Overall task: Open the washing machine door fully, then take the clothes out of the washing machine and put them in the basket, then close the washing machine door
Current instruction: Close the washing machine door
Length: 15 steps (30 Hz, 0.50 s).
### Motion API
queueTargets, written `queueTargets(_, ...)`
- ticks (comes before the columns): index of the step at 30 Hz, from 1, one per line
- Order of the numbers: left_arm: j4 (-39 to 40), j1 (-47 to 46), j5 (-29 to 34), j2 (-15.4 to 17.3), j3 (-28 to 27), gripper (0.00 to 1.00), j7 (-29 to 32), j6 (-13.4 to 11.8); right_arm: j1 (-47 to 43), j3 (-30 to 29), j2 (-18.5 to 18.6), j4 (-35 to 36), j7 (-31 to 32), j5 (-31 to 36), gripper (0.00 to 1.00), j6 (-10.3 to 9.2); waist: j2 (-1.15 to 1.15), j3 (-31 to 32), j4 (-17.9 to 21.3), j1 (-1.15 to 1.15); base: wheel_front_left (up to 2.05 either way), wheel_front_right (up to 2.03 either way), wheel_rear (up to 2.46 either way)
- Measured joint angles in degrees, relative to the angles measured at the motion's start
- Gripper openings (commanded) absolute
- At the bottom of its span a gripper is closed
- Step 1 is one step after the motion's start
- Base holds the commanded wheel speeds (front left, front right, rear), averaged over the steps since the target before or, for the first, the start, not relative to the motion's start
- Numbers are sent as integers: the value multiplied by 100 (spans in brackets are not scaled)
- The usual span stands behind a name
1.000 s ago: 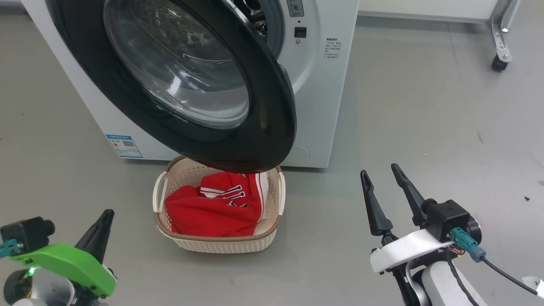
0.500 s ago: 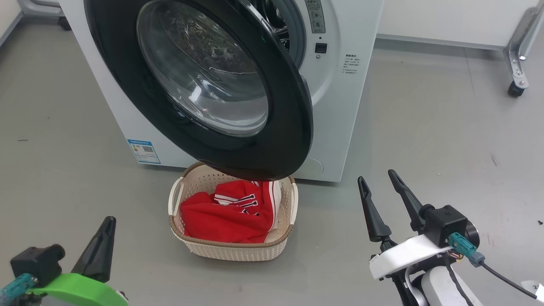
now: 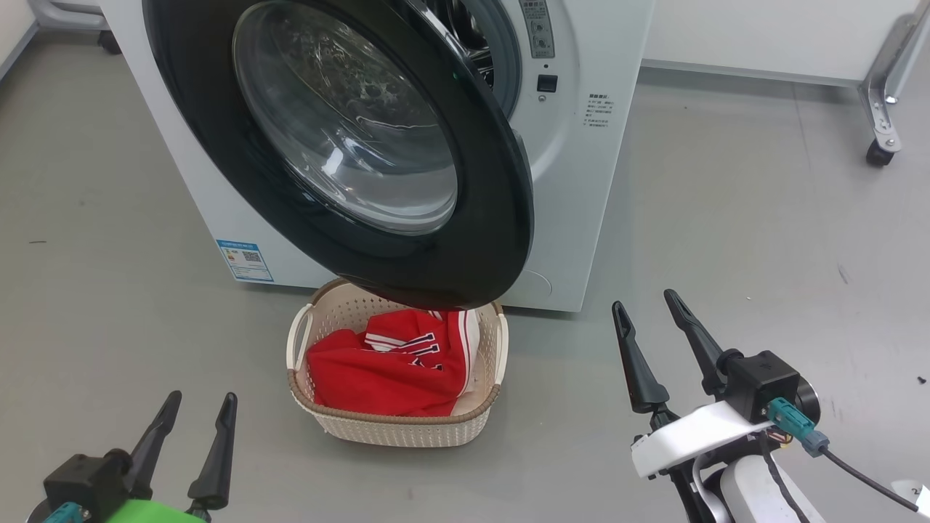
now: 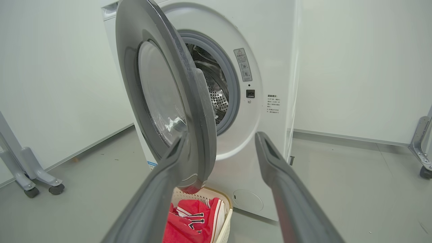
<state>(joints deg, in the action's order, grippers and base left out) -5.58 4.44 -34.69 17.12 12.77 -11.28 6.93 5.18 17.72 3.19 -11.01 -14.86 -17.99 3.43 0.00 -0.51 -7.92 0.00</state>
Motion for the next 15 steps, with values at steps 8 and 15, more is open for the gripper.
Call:
queueTargets(8, -140, 19, 60, -31, 56, 100, -97, 0, -3, -4, -1, 1, 0, 10, 100, 1, 0, -5, 42, 0, 0, 0, 0)
queueTargets(15, -182, 20, 101, -68, 59, 100, -142, 0, -4, -54, -3, 11, 0, 48, 100, 1, 0, -7, 67, 0, 0, 0, 0)
